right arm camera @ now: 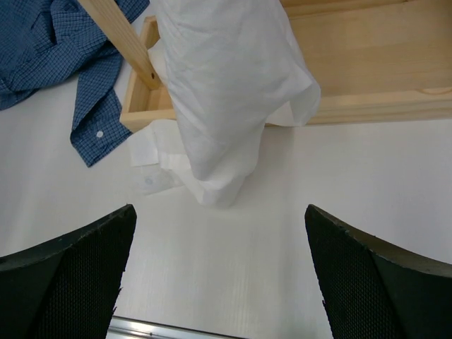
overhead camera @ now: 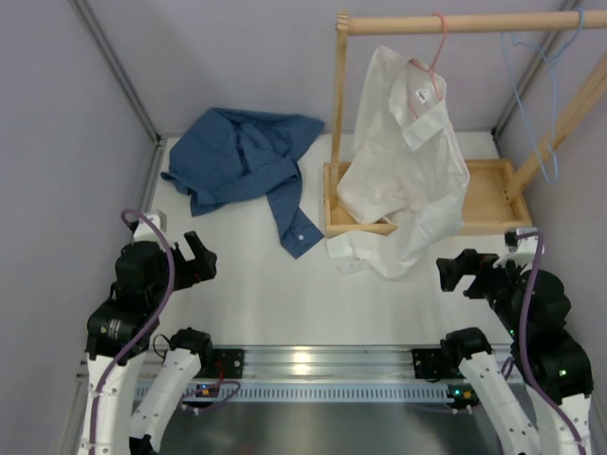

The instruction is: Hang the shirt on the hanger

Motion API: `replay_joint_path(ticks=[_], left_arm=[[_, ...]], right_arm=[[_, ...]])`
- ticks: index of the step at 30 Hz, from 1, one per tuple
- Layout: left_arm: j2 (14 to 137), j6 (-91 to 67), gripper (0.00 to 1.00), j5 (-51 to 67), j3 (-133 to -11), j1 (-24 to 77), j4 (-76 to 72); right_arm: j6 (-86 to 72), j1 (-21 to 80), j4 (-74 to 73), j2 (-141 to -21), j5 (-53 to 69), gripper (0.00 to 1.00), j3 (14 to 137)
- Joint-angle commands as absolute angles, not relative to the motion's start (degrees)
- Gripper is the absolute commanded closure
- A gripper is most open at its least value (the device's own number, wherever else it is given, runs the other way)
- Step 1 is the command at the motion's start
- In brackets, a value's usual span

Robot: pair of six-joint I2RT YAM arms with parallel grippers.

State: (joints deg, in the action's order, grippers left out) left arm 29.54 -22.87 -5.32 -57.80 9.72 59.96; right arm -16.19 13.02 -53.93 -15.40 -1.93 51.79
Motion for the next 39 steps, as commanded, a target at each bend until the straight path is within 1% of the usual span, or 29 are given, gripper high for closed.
replay_joint_path(ticks=[1, 7, 10, 11, 14, 18, 21, 22, 23, 24, 25, 26, 28, 29, 30, 33, 36, 37, 39], left_arm=[[29.9, -23.6, 0.02, -4.4, -57.7, 9.8, 57.3], [30.2, -25.3, 0.02, -5.6, -57.4, 9.8, 56.9], [32.2, -26.5, 0.02, -6.3, -57.3, 9.8, 56.1], [33.0, -28.3, 0.02, -6.9, -57.4, 9.8, 55.8], [36.4, -32.9, 0.02, -7.5, -58.3, 9.8, 53.5], [41.3, -39.4, 0.02, -10.5, -56.2, 9.8, 43.5], [49.9, -43.6, 0.02, -10.4, -54.1, 9.8, 34.7], [55.7, -43.7, 0.02, -10.6, -54.7, 9.8, 32.6], [58.9, -44.3, 0.02, -12.4, -55.8, 9.8, 30.9], [64.9, -44.7, 0.02, -14.9, -57.0, 9.7, 30.7], [67.7, -44.8, 0.02, -20.4, -59.8, 9.4, 30.6], [70.5, -45.2, 0.02, -23.1, -61.2, 9.1, 30.6], [78.3, -44.9, 0.02, -28.2, -64.1, 6.8, 29.4], [81.1, -44.7, 0.02, -30.0, -67.9, 6.1, 28.7], [86.5, -44.6, 0.02, -31.3, -69.9, 4.3, 27.9], [95.4, -43.3, 0.02, -28.1, -79.2, 0.4, 26.9], [109.0, -42.5, 0.02, -21.1, -87.1, -3.2, 25.2], [111.1, -40.9, 0.08, -19.1, -88.3, -3.3, 24.0], [116.9, -40.0, 0.14, -16.4, -92.1, -3.5, 23.0]], right_arm=[[-16.5, 13.5, -51.1, -15.4, -2.5, 0.01, 51.7], [-16.4, 13.6, -50.5, -14.7, -0.4, 0.01, 51.1], [-17.6, 13.5, -49.2, -14.9, 5.2, 0.01, 50.5], [-17.8, 13.5, -48.5, -14.9, 10.2, 0.01, 50.4], [-19.7, 13.6, -45.1, -14.9, 18.6, 0.00, 48.9], [-22.4, 13.6, -40.4, -12.8, 21.9, 0.01, 45.8], [-23.7, 13.5, -38.4, -11.7, 21.8, 0.01, 44.8], [-23.7, 13.6, -38.5, -11.8, 21.8, 0.01, 44.7], [-23.7, 13.6, -38.6, -11.9, 22.1, 0.00, 44.9], [-23.7, 13.5, -38.7, -11.9, 22.5, 0.01, 45.0], [-24.0, 13.6, -38.8, -12.0, 23.1, 0.01, 45.0], [-24.3, 13.5, -38.8, -11.9, 24.5, 0.01, 44.8], [-24.8, 13.6, -38.8, -12.0, 26.1, 0.00, 44.4], [-24.7, 13.5, -38.8, -12.1, 27.3, 0.01, 44.2], [-24.5, 13.5, -39.1, -12.0, 27.6, 0.01, 43.9], [-24.1, 13.5, -40.0, -11.6, 27.8, 0.01, 43.8], [-24.2, 13.5, -40.2, -10.8, 28.3, 0.00, 42.9], [-24.1, 13.5, -40.3, -10.7, 28.1, 0.00, 42.6], [-23.9, 13.5, -40.3, -10.9, 27.2, 0.01, 42.4]])
